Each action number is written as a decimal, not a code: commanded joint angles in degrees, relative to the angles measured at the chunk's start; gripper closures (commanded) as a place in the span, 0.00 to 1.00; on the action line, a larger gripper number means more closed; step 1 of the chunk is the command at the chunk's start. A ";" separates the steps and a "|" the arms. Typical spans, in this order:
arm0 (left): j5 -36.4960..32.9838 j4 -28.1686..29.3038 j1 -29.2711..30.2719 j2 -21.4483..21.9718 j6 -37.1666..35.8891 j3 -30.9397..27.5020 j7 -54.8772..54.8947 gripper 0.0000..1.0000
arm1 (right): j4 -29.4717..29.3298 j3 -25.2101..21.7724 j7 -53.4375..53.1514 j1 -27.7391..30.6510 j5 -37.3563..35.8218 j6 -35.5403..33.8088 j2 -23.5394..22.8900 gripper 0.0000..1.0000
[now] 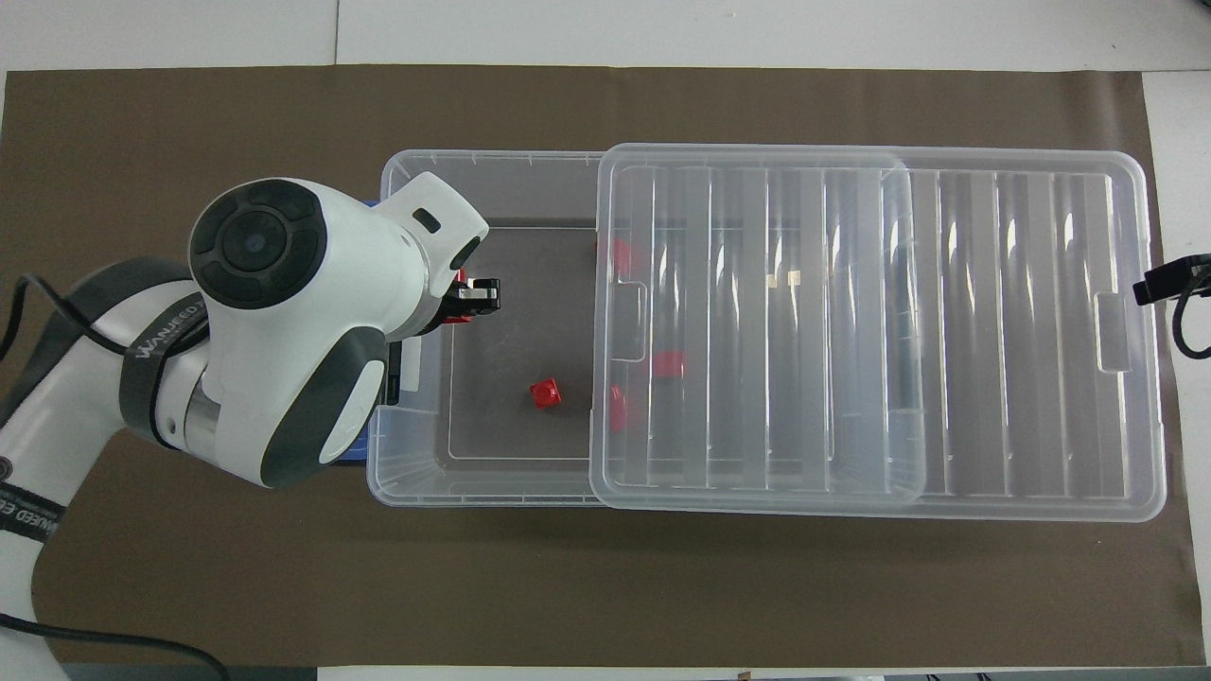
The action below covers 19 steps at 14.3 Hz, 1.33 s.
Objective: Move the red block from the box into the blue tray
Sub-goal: 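Carry the red block over the blue tray with the left gripper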
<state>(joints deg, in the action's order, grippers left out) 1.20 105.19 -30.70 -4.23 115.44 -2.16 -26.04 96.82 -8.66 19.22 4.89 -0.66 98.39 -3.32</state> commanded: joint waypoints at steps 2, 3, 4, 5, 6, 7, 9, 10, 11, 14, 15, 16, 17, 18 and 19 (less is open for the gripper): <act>0.21 1.24 4.94 3.35 -5.40 -0.04 0.02 1.00 | 1.88 -1.53 1.52 0.38 -0.13 1.90 0.34 1.00; 0.21 2.03 5.99 3.53 -5.23 -0.13 0.20 1.00 | 1.88 -2.41 1.87 0.38 -0.31 1.90 0.33 1.00; 0.21 2.38 7.14 3.79 -5.06 -0.13 0.63 1.00 | 2.05 -3.46 2.66 0.38 -0.66 2.77 0.25 1.00; 0.21 2.65 9.15 3.88 -4.97 -0.04 1.68 1.00 | 3.10 -4.43 3.80 0.38 -0.84 4.34 0.33 1.00; 0.21 3.52 10.82 4.06 -4.53 -0.04 3.78 1.00 | 4.94 -5.39 4.16 0.38 -0.84 5.84 0.42 1.00; 0.21 5.10 12.75 4.75 -3.22 -0.04 7.20 1.00 | 5.83 -6.01 4.25 0.30 -0.84 6.90 0.42 1.00; 0.21 10.62 16.45 6.16 2.82 -0.04 13.88 1.00 | 7.58 -7.07 5.91 0.30 -0.84 9.44 0.51 1.00; 0.21 13.26 17.42 6.17 5.90 -0.04 15.74 1.00 | 8.55 -7.42 7.14 0.30 -0.84 10.50 0.60 1.00; 0.21 15.37 18.65 5.91 8.80 -0.04 18.45 1.00 | 9.34 -7.77 7.85 0.38 -0.84 11.55 0.68 1.00; 0.21 17.59 22.52 2.85 13.65 -0.04 25.85 1.00 | 10.93 -7.52 7.51 0.30 -0.84 13.15 0.69 1.00; 0.21 17.85 22.53 1.26 15.41 -0.04 25.95 1.00 | 11.02 -7.34 7.33 0.30 -0.84 13.23 0.69 1.00; 0.21 18.99 22.53 -0.32 18.82 -0.04 25.95 1.00 | 11.11 -7.16 7.24 0.30 -0.84 13.23 0.60 1.00; 0.21 20.65 22.53 -1.29 23.46 -0.04 25.95 1.00 | 11.46 -6.90 7.15 0.30 -0.84 13.32 0.60 1.00; 0.21 22.23 22.53 -2.70 27.77 0.04 25.95 1.00 | 11.55 -6.20 6.28 0.30 -0.84 13.41 0.51 1.00; 0.21 23.29 22.53 -3.84 30.86 0.05 25.95 1.00 | 11.63 -5.41 4.62 0.30 -0.84 13.58 0.51 1.00</act>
<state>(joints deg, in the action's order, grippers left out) 1.18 125.82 -8.38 -6.06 139.60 -2.37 -1.09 106.88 -15.62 25.71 4.88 -1.11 110.52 -3.66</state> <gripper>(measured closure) 0.656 0.991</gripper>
